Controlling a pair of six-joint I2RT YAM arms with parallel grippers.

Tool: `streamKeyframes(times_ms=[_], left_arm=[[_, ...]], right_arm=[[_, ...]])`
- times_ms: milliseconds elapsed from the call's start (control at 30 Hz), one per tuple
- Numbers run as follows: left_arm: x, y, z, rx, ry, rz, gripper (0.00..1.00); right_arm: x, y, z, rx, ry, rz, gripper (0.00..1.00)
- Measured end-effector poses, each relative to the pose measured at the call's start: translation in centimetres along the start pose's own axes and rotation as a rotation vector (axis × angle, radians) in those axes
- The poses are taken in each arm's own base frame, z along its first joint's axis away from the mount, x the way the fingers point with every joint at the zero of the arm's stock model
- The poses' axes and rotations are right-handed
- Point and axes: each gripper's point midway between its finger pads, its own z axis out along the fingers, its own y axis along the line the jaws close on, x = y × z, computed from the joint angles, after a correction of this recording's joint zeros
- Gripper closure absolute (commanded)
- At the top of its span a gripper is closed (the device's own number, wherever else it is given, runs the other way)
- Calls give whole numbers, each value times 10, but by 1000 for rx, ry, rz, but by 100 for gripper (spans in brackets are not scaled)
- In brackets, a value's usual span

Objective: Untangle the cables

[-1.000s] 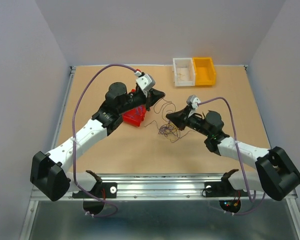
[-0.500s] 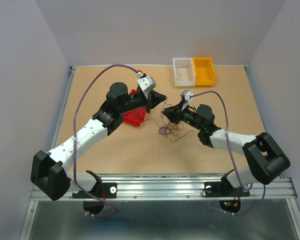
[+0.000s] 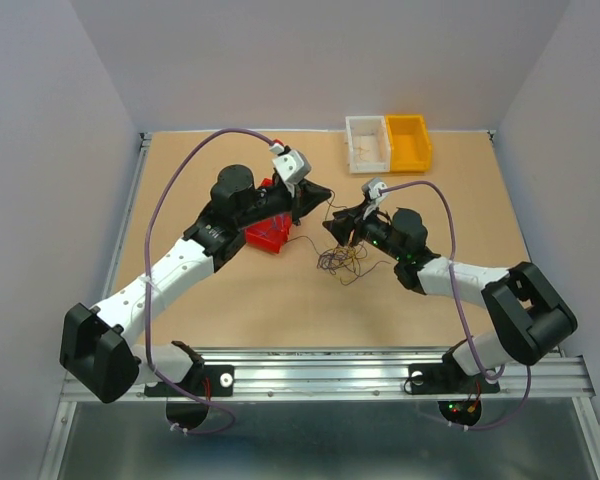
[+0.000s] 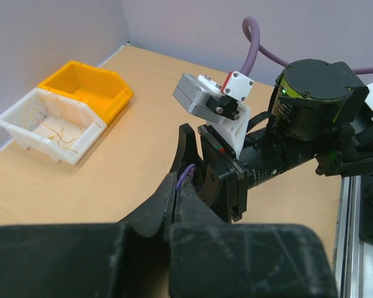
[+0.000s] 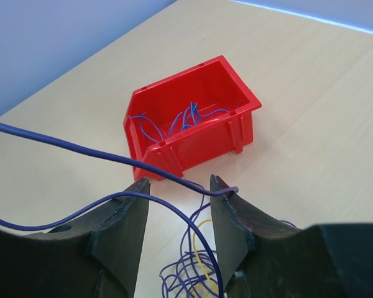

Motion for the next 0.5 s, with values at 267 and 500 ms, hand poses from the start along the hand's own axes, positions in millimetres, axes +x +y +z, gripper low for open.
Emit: streamKeyframes(times_ms=[267,500], left_arm=[[-2,18,-2,-109,-7,-15,100],[-2,31,-4,-189,-9,-31,100]], right_arm=[[-2,9,-1,-49,1,-8,51],[-35,19,-10,-67,-77,-49,51]])
